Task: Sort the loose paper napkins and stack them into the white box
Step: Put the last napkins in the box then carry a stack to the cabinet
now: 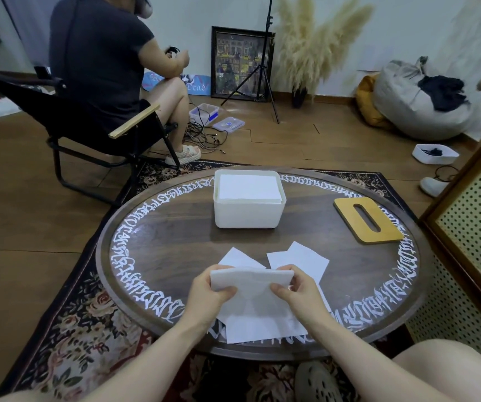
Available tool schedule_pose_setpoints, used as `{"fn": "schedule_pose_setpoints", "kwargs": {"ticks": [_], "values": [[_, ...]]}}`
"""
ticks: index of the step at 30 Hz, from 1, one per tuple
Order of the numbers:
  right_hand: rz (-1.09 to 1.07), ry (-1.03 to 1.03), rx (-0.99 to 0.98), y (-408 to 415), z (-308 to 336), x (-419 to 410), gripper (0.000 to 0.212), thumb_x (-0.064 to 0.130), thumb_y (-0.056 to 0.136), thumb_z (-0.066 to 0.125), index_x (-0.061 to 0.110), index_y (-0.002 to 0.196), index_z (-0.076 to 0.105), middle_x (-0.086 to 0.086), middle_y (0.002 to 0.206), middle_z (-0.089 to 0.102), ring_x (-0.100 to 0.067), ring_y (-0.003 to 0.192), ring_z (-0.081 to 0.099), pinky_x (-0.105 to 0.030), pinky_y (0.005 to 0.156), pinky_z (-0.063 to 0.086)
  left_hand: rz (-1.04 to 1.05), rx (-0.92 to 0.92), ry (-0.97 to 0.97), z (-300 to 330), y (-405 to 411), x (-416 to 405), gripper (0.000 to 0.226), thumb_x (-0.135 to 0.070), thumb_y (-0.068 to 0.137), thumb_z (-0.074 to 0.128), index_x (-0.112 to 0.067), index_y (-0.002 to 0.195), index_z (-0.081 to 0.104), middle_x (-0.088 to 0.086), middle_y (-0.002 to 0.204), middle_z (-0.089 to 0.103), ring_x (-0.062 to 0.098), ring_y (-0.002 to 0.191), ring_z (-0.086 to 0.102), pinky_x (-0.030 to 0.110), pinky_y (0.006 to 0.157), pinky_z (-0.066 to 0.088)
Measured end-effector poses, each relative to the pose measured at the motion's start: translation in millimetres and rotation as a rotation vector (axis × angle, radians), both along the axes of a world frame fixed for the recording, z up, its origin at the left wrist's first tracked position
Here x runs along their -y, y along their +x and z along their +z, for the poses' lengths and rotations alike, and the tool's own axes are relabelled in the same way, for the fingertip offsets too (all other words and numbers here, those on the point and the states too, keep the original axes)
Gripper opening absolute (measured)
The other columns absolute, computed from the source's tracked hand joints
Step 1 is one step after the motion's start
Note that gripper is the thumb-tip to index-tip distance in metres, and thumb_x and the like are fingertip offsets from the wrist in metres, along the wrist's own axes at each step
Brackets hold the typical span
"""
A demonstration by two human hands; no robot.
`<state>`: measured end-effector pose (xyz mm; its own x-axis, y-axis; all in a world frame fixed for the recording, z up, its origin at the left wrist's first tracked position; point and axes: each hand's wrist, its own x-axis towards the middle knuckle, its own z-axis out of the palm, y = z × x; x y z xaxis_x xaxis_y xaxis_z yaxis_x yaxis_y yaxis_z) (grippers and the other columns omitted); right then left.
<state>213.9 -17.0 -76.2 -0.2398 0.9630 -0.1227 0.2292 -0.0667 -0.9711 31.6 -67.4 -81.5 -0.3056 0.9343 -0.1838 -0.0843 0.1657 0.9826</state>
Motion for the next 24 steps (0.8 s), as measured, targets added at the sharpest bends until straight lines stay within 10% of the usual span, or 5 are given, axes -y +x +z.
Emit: {"fn": "schedule_pose_setpoints", "kwargs": {"ticks": [9, 15, 24], "values": [[0.044, 0.024, 0.201, 1, -10, -2, 0.017, 0.003, 0.086, 0.064, 0.018, 0.094, 0.066, 0.008, 0.090, 0.068, -0.015, 0.090, 0.063, -0.028, 0.078, 0.052, -0.019, -0.222, 0.010, -10, -9, 1, 0.038, 0.015, 0.076, 0.060, -0.021, 0.084, 0.066, -0.007, 0.082, 0.070, 0.015, 0.083, 0.064, 0.028, 0.072, 0.050], [-0.046, 0.090, 0.201, 3, -3, -2, 0.024, 0.004, 0.084, 0.066, 0.023, 0.071, 0.060, 0.014, 0.054, 0.052, -0.005, 0.057, 0.046, -0.012, 0.052, 0.035, 0.090, -0.478, -0.007, -9, -13, 3, 0.011, -0.012, 0.079, 0.071, -0.022, 0.079, 0.067, -0.003, 0.076, 0.068, 0.018, 0.070, 0.059, 0.033, 0.066, 0.047], [-0.167, -0.007, -0.019, -5, 25, -22, 0.003, 0.009, 0.087, 0.067, 0.010, 0.085, 0.065, -0.002, 0.065, 0.064, -0.013, 0.060, 0.058, -0.028, 0.062, 0.045, 0.236, -0.214, 0.032, 20, -17, -21, 0.012, -0.013, 0.084, 0.070, -0.024, 0.080, 0.067, -0.002, 0.073, 0.066, 0.017, 0.073, 0.063, 0.035, 0.070, 0.050]]}}
